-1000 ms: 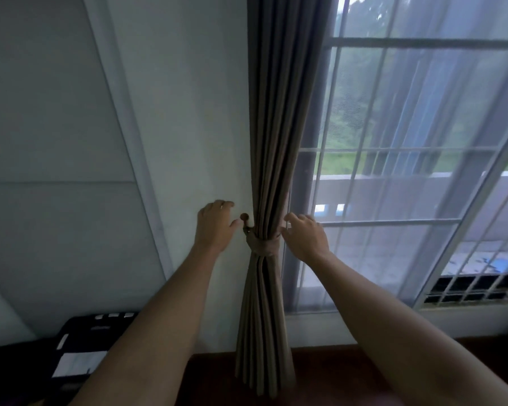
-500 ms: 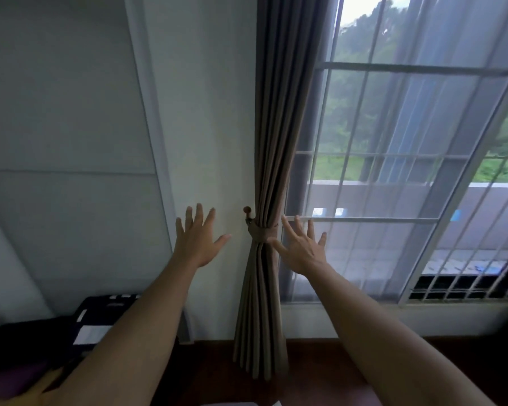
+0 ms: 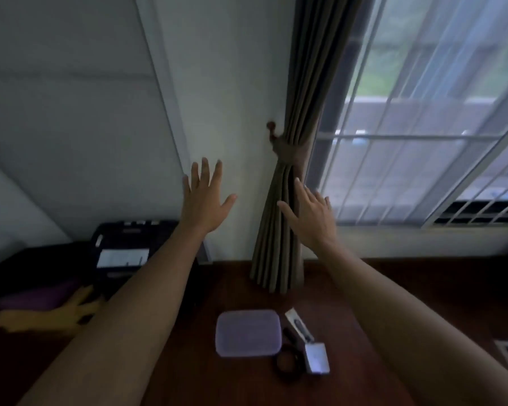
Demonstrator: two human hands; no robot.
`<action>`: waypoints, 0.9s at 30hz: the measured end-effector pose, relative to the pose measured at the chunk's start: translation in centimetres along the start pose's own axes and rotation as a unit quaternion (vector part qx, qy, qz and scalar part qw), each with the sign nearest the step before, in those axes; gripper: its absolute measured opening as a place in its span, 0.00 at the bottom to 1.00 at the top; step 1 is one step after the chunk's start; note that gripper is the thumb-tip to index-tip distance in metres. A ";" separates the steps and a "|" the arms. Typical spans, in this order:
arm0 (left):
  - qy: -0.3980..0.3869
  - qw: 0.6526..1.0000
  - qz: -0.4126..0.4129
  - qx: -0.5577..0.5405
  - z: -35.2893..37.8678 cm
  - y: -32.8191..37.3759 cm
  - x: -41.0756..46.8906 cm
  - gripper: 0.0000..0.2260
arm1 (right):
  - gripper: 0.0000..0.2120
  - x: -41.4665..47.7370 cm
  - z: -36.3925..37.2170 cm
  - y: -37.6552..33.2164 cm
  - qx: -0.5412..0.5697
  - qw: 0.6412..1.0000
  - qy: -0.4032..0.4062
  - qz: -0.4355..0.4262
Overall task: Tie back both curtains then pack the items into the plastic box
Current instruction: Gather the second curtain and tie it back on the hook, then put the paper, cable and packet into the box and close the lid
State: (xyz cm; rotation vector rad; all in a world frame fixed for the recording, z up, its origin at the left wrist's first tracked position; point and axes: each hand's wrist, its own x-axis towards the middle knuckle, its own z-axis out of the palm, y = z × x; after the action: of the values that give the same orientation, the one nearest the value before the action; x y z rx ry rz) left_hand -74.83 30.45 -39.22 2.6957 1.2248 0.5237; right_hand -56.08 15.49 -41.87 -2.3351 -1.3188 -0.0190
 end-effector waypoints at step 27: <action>-0.196 0.936 -0.256 -0.143 77.2 -26.4 -26.2 0.38 | 0.30 -20.9 72.5 32.7 0.150 0.965 -0.144 0.158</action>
State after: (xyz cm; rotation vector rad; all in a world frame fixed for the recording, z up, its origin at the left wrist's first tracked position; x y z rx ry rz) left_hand -81.10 29.82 -124.70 1.9959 1.5042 0.0751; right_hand -55.77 12.76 -124.08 -2.3099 -0.9711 0.5982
